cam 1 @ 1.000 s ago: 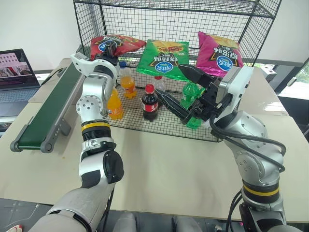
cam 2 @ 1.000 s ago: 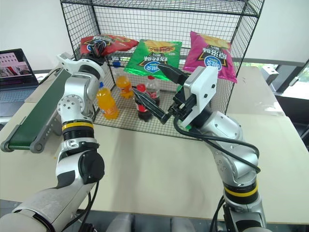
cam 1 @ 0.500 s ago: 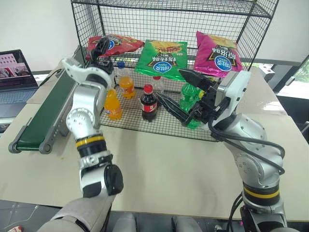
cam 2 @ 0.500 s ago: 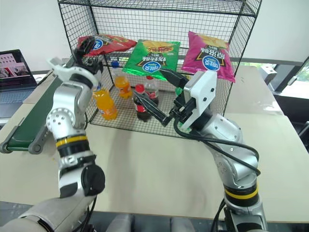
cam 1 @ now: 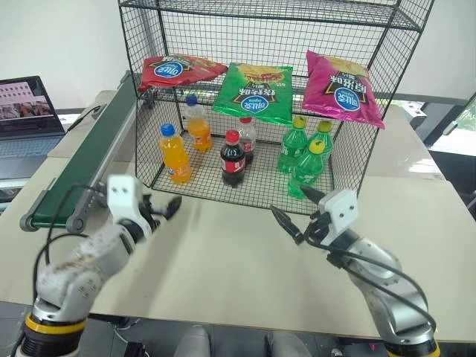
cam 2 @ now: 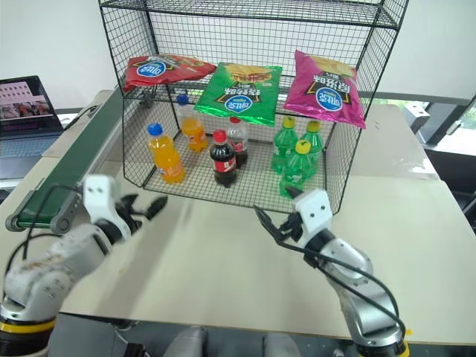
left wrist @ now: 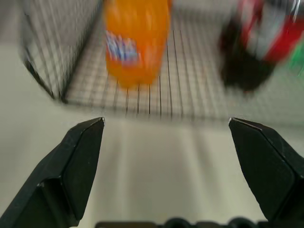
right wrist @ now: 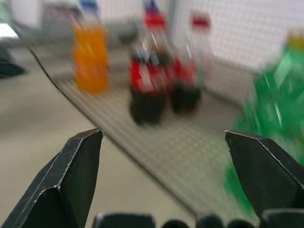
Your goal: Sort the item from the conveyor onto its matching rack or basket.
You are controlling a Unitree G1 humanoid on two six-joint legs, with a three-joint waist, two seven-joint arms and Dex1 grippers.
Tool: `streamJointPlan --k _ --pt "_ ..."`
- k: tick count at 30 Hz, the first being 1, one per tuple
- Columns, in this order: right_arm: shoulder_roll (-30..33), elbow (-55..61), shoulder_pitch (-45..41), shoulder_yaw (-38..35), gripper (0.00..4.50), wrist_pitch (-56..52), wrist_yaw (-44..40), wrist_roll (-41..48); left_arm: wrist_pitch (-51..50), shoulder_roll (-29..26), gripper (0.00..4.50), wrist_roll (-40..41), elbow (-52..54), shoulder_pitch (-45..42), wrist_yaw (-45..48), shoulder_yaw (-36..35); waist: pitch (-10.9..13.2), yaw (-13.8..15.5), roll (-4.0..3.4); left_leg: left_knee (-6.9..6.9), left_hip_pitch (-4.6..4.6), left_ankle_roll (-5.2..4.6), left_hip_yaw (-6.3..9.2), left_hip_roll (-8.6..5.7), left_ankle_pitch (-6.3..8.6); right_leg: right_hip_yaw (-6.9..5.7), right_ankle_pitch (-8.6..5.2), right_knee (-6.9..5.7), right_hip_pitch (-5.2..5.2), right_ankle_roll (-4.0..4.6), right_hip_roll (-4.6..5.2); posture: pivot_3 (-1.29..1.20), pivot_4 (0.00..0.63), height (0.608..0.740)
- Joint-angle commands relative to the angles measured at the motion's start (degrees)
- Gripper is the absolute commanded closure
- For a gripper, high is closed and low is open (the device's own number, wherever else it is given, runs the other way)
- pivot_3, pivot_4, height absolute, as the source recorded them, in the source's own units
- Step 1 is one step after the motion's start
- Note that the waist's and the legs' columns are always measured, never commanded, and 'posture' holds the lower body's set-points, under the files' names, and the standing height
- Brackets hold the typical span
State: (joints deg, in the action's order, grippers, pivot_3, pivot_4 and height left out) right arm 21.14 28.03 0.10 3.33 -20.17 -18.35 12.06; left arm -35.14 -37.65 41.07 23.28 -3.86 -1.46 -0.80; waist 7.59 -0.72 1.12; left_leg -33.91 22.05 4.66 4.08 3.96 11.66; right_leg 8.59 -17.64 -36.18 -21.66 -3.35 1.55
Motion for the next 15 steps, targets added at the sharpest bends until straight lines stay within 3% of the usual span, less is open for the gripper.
streamJointPlan --k 1,5,15 --pt "-3.1 -1.9 1.4 -2.2 0.00 3.6 4.9 -3.0 13.1 2.4 0.05 -13.6 -4.9 0.9 4.7 3.7 0.0 -0.1 -0.01 0.03 0.01 0.00 0.00 0.00 0.00 0.00 0.01 0.00 -0.01 0.00 0.00 0.00 0.150 0.740" --pt "-5.3 -6.5 3.7 -1.8 0.00 7.4 9.1 -8.3 20.6 8.2 0.05 -19.2 -14.3 -0.1 9.1 5.5 0.0 -0.1 -0.05 0.06 0.03 -0.14 -0.01 -0.01 0.08 0.04 0.00 0.10 0.01 0.00 0.00 0.00 0.150 0.740" --pt "-6.8 -10.4 3.9 -8.1 0.00 11.6 9.4 -6.7 20.9 13.7 0.05 -22.7 -17.4 -3.3 14.9 3.1 0.0 -0.2 -0.05 0.01 -0.04 -0.23 0.00 -0.01 0.12 0.03 0.01 0.04 0.17 -0.04 -0.01 0.00 0.150 0.740"
